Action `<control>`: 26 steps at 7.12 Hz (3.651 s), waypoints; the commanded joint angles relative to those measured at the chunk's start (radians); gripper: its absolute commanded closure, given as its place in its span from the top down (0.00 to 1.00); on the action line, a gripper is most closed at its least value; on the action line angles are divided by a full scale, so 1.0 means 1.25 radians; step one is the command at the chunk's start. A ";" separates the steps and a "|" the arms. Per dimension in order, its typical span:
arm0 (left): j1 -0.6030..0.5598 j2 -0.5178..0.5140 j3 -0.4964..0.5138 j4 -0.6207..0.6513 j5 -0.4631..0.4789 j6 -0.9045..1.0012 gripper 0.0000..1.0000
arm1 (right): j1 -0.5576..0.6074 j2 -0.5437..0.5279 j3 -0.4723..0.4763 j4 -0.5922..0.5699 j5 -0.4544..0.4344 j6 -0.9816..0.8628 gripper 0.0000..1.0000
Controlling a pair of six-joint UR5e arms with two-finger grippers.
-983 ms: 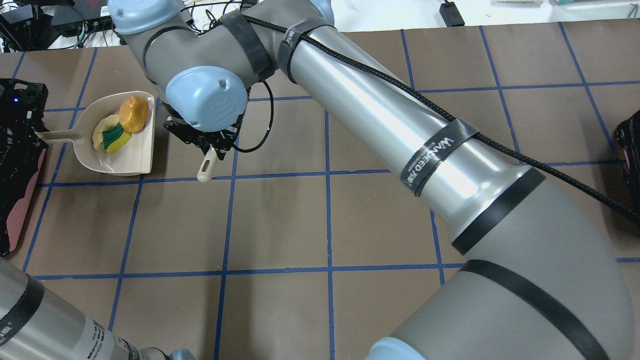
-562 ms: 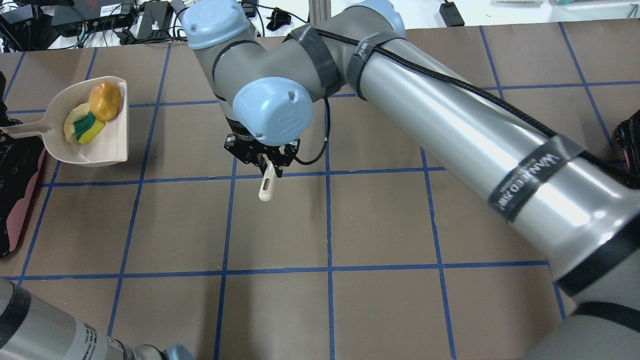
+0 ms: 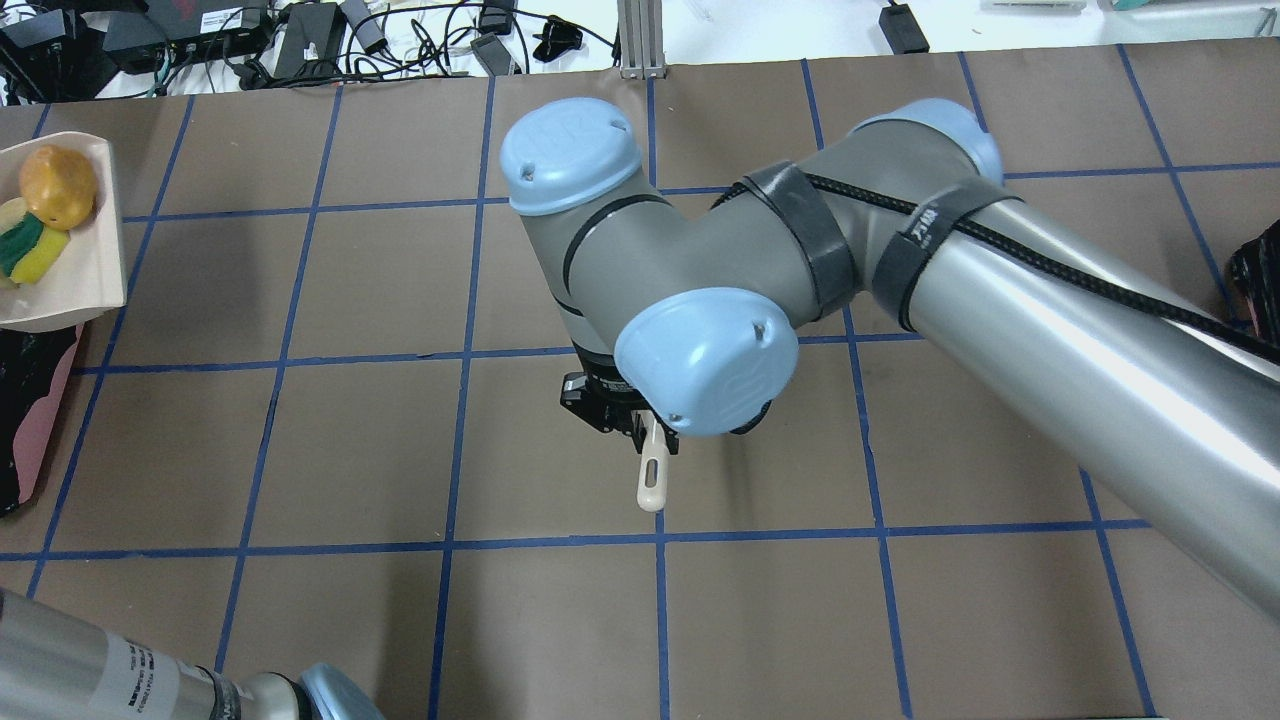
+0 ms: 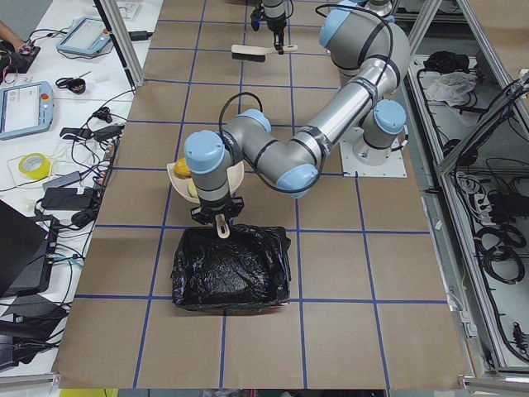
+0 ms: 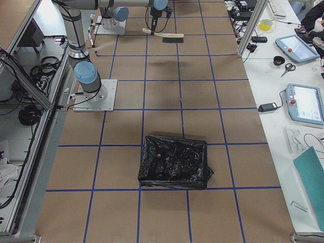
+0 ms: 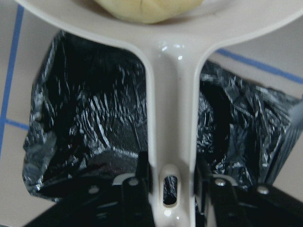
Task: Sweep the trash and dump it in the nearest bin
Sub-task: 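Tip dustpan over dark bin with left gripper while right gripper holds brush, then lower brush and open right gripper while left gripper brings dustpan back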
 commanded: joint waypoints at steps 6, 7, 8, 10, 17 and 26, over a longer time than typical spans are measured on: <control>0.152 -0.094 0.105 0.163 0.140 0.044 0.00 | 0.083 -0.015 0.250 -0.239 -0.031 0.001 0.00; 0.152 -0.094 0.101 0.184 0.145 0.065 0.00 | 0.086 -0.016 0.260 -0.239 -0.035 0.006 0.00; 0.150 -0.097 0.099 0.231 0.196 0.076 0.00 | 0.087 -0.016 0.263 -0.240 -0.031 0.004 0.00; 0.147 -0.090 0.032 0.360 0.215 0.149 0.00 | 0.102 -0.003 0.255 -0.259 -0.024 0.008 0.00; 0.068 -0.042 -0.044 0.580 0.346 0.348 0.00 | 0.131 0.021 0.262 -0.270 -0.034 0.007 0.00; -0.081 0.089 -0.022 0.306 0.231 -0.007 0.00 | 0.118 0.020 0.220 -0.316 -0.053 -0.019 1.00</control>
